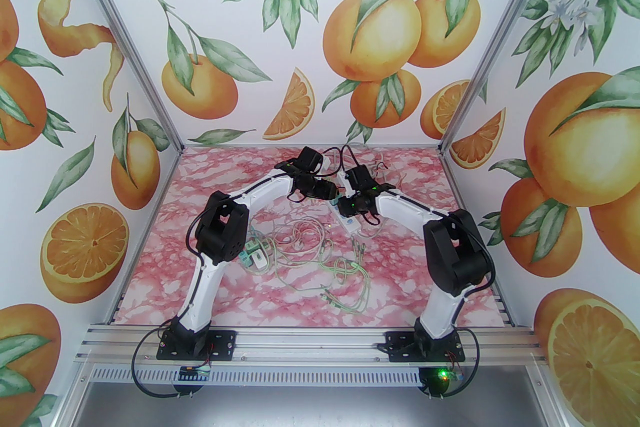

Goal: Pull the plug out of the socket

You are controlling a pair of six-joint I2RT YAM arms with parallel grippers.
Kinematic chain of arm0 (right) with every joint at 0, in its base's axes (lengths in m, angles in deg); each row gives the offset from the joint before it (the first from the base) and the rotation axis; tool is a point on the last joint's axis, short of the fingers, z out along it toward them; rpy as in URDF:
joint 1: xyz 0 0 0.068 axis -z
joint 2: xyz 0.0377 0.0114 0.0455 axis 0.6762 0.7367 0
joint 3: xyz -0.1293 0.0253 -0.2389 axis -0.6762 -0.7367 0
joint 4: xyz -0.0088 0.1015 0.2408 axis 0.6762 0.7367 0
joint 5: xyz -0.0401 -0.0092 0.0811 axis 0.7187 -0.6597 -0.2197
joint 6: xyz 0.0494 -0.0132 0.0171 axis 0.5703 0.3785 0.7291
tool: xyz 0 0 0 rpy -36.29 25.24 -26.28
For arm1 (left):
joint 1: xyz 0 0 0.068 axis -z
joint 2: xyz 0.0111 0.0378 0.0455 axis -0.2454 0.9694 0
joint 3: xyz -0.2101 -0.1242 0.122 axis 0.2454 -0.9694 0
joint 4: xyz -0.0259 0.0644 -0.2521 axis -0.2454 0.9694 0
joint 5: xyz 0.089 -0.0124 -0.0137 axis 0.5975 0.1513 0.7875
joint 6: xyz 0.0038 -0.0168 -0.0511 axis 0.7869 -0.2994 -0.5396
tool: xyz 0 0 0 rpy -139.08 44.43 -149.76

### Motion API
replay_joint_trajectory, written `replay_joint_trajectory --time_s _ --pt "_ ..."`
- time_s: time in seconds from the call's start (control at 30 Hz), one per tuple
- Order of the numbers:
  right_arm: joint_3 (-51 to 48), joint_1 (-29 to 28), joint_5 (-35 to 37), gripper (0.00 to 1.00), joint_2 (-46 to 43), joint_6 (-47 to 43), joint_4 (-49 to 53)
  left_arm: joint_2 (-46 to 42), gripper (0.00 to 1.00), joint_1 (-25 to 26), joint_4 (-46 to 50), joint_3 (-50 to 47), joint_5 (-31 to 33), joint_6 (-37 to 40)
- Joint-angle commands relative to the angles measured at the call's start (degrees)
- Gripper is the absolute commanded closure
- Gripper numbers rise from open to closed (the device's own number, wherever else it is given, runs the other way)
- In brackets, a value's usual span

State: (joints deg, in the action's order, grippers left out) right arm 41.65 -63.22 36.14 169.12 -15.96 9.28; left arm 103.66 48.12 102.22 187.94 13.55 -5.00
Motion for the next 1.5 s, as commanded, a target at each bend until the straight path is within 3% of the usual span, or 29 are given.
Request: replay_joint_trajectory --time_s 0.0,0.17,0.43,0.63,1.07,1.37,1.47 --pt "1.79 1.98 -3.04 0.83 -3.50 2.73 0.19 3.82 0.42 -0.36 6.34 -0.35 2.70 0.93" --pt "1.39 2.94 -2.60 0.83 -3.72 2.96 -0.16 3.83 0.42 -0.34 6.86 -0.07 2.87 1.31" --pt "-0.46 -1.78 15.22 0.81 -7.72 -4.60 -0.36 4.09 0.42 -0.37 7.72 0.03 3.43 1.59" --pt "0.16 0.01 6.82 0.82 -7.02 -2.29 1.10 4.35 0.42 -0.39 8.17 1.09 3.36 1.59" --pt "2.11 5.01 10.53 0.81 -10.44 3.37 3.40 1.96 0.40 -1.11 10.64 8.20 1.50 0.89" --pt "0.15 10.98 7.84 0.80 -14.49 9.08 4.12 0.42 0.34 -1.57 12.31 13.18 -0.81 0.03" --pt "-1.63 14.24 3.84 0.80 -16.69 11.38 3.67 -0.60 0.34 -1.57 12.38 13.38 -1.08 -0.25"
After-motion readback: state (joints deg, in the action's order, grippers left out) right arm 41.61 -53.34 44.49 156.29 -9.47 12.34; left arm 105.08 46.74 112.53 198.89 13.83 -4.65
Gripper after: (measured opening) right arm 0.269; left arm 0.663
